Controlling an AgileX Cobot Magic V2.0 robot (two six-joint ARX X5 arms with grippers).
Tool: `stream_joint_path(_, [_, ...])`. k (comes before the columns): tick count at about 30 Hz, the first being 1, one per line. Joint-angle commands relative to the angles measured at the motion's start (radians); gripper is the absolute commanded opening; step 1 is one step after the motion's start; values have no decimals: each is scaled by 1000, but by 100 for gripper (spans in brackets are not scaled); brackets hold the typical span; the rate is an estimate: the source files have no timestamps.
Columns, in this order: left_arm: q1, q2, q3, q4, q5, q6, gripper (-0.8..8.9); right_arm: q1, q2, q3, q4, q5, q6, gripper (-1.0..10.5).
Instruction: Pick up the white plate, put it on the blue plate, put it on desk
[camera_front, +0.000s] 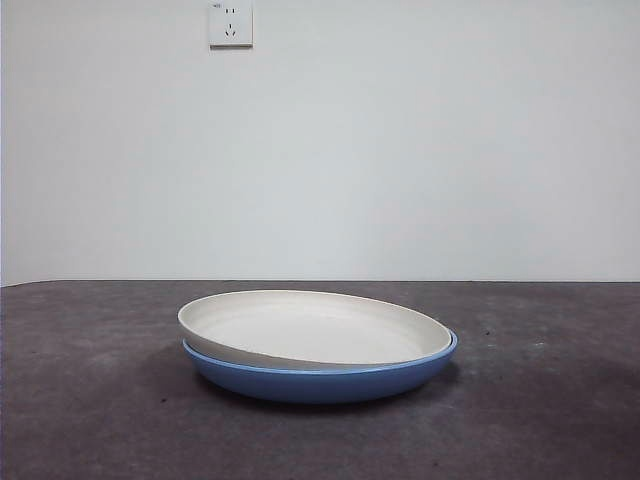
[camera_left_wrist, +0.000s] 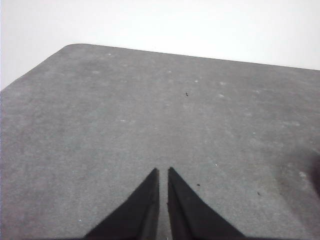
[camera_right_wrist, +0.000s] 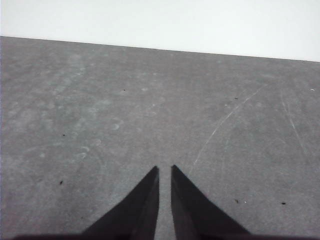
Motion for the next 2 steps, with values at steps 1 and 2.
stream_joint_path(1, [1, -1, -21, -6, -2, -3, 28, -2, -2, -5, 9, 0, 16, 37])
stream_joint_path(2, [1, -1, -21, -6, -3, -3, 28, -2, -2, -5, 9, 0, 16, 37])
